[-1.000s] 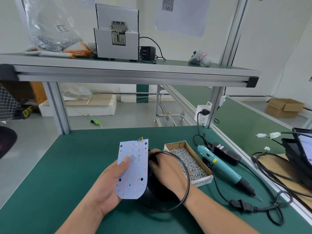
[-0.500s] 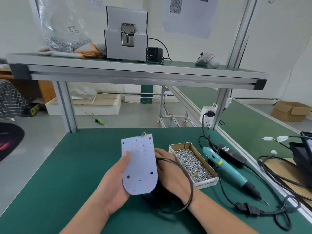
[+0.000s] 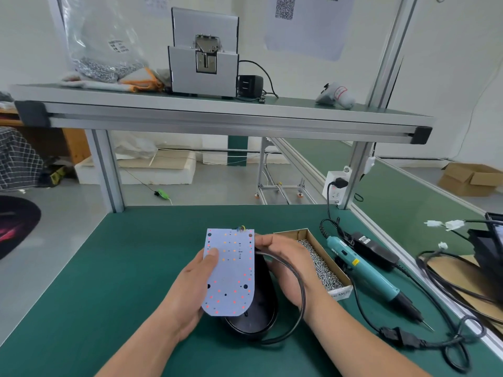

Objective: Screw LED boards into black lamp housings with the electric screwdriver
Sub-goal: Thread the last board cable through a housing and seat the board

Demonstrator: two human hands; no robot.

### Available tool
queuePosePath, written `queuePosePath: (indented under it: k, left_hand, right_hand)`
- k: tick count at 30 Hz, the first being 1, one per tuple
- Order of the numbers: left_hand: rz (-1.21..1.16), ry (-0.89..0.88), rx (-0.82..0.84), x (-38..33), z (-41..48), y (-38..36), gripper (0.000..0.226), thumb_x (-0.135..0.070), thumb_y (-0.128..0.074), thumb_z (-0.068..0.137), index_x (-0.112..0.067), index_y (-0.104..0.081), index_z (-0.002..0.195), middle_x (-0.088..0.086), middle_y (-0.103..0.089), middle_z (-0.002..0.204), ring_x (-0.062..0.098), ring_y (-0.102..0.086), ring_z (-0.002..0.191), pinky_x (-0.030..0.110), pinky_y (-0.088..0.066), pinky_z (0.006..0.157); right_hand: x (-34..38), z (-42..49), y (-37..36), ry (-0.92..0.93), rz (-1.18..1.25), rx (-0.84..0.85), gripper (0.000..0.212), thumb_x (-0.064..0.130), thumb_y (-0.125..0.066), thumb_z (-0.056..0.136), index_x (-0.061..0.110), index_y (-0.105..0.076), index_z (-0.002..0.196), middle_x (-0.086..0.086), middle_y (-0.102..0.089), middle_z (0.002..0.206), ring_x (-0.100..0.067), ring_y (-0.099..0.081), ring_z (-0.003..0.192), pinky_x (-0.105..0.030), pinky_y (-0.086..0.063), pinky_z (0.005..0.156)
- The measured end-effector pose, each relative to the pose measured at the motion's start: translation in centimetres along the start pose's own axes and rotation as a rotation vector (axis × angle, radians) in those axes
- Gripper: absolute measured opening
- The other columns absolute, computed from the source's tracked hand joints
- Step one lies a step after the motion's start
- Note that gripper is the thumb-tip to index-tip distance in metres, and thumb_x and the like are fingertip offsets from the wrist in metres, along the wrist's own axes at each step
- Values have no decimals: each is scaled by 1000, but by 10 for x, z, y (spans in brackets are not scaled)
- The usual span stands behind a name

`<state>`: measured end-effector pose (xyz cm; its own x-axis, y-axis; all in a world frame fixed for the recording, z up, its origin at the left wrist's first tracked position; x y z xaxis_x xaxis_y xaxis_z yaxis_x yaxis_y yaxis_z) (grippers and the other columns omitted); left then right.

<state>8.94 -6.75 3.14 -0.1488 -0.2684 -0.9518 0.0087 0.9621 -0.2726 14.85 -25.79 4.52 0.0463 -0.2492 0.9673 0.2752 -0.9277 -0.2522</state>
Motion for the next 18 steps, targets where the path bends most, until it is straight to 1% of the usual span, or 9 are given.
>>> queuePosePath:
  k: [2, 3, 5, 9, 11, 12, 14, 16, 18]
  left_hand:
    - [26, -23, 6, 1, 1, -1, 35, -46, -42, 113, -36, -70, 131, -4, -77, 127, 21, -75, 114, 48, -57, 98]
    - [30, -33, 17, 2, 2, -1, 35, -47, -41, 113, -36, -69, 132, -4, -76, 128, 20, -75, 115, 48, -57, 98]
    - [25, -40, 56, 3, 2, -2, 36, -48, -41, 113, -38, -69, 133, -4, -75, 132, 20, -73, 119, 47, -56, 99]
    - [-126, 46, 151, 3, 10, 2, 44, -52, -32, 114, -38, -57, 148, 5, -64, 149, 13, -65, 131, 39, -52, 106]
    - [-247, 36, 91, 3, 16, 9, 41, -47, -29, 116, -35, -48, 150, 15, -60, 150, 3, -68, 122, 27, -54, 99]
    - [-319, 46, 76, 6, 18, 12, 40, -47, -31, 115, -38, -44, 152, 16, -64, 145, 10, -72, 116, 31, -56, 94]
    - [-420, 104, 79, 13, 20, 19, 46, -41, -44, 108, -20, -53, 149, 13, -74, 125, 29, -75, 96, 41, -59, 82]
    - [-416, 119, 109, 17, 23, 19, 45, -27, -58, 96, -4, -67, 135, 10, -77, 113, 27, -75, 83, 39, -62, 70]
    - [-329, 113, 74, 21, 24, 17, 35, -13, -57, 98, -6, -74, 128, 10, -77, 121, 27, -76, 92, 41, -66, 75]
  right_hand:
    - [2, 0, 3, -103, 15, 58, 44, 35, -53, 100, 2, -80, 113, -16, -77, 116, -25, -73, 106, -31, -56, 86]
    - [2, -1, 2, -131, -4, 72, 44, 40, -54, 102, 6, -82, 107, -11, -79, 110, -22, -74, 101, -30, -56, 84]
    - [-1, -4, -1, -116, -70, 116, 24, 26, -70, 95, 8, -82, 106, -12, -79, 110, -23, -75, 101, -29, -57, 85]
    - [-7, -4, 0, -79, -3, 136, 28, 7, -67, 97, -8, -73, 120, -29, -72, 122, -35, -73, 107, -38, -59, 90]
    - [-5, -2, 3, -83, 72, 93, 30, 4, -68, 95, -11, -71, 120, -32, -71, 124, -37, -73, 106, -40, -59, 90]
    - [-3, -2, 4, -78, 116, 66, 34, 5, -70, 91, -13, -70, 120, -35, -68, 126, -38, -72, 106, -44, -59, 93]
    - [0, -2, 4, -44, 206, 41, 49, 10, -69, 87, -18, -63, 128, -39, -61, 134, -43, -65, 115, -55, -49, 107]
    - [1, -3, 2, -36, 263, 48, 59, 15, -64, 88, -18, -55, 137, -39, -56, 141, -48, -58, 126, -60, -38, 117]
    - [1, -4, 0, -23, 270, 72, 60, 16, -63, 89, -18, -54, 138, -40, -54, 143, -49, -56, 129, -60, -38, 117]
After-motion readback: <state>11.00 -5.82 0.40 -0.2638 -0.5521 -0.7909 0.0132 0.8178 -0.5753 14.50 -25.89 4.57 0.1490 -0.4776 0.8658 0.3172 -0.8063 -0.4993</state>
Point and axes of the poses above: each hand's wrist, its own z-axis towards the middle knuckle, its own y-axis out of the back of the hand, x = y × z, the point moved 2 cm from there along z, towards the middle knuckle
